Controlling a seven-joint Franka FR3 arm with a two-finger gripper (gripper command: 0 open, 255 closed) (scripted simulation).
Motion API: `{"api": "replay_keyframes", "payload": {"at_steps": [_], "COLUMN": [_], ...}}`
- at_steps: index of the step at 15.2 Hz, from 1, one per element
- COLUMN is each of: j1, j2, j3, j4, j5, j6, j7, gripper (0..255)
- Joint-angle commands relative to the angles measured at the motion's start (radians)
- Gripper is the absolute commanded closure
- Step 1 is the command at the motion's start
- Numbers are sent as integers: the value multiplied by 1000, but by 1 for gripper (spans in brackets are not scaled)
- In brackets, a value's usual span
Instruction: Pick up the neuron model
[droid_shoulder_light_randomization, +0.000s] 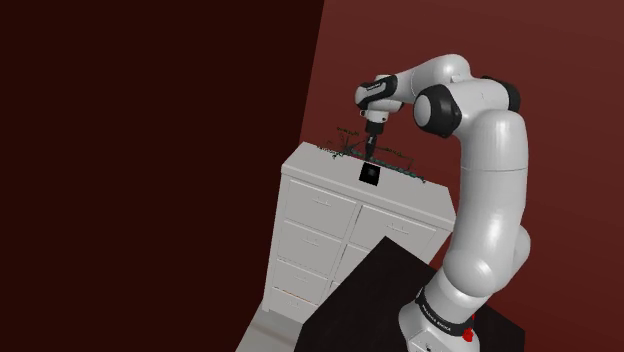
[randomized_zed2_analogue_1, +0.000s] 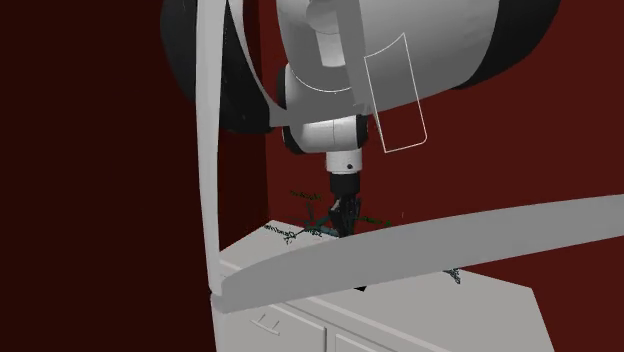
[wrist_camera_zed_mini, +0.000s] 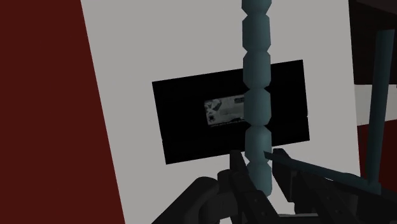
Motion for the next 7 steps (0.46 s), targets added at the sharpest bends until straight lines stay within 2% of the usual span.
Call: {"api": "replay_keyframes", "payload": {"at_steps": [1, 7], "j1": [1, 2], "j2": [-12, -29], "j3": [-3, -9], "j4": [11, 43], "j5": [-6, -15], "j6": [-21, -69], "j7": [2, 6], "gripper": [255, 255]}}
